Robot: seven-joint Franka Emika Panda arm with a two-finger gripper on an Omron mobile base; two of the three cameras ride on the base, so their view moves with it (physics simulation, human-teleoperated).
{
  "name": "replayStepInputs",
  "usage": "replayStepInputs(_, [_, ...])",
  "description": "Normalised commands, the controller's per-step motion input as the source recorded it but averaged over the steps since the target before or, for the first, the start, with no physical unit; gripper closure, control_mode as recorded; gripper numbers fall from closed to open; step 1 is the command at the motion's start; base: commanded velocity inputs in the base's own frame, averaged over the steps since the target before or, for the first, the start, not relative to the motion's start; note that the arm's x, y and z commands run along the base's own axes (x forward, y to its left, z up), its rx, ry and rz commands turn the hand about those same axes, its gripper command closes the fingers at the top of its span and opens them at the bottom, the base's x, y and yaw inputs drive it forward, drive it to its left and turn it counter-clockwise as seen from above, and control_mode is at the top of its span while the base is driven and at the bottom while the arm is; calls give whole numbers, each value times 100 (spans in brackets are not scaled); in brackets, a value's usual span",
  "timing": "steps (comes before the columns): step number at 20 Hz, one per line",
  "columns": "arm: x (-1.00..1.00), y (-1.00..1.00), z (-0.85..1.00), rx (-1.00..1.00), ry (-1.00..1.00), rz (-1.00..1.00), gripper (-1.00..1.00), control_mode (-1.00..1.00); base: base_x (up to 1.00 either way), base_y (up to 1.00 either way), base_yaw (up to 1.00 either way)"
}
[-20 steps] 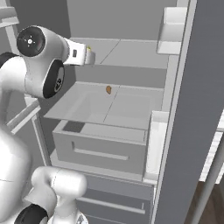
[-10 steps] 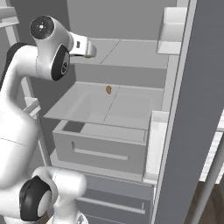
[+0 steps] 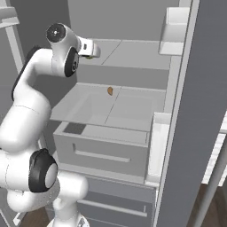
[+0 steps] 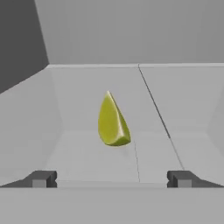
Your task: Grab a lemon wedge from the fridge and one ice cube from the ice bowl, and put them in the glass of lemonade.
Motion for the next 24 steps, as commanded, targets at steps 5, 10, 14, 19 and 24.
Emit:
replayStepInputs(5, [86,0,1,0,15,0,-100,-100,0,0,0])
replayStepInputs(10, [11,2,-3,0,2,0,-100,-100,0,0,0])
replayStepInputs(14, [30,0,-31,0,0,0,-100,-100,0,0,0])
replayStepInputs(19, [27,0,-25,0,0,0,-100,-100,0,0,0])
replayStepInputs(24, [6,6,-25,0,0,1,100,-100,0,0,0])
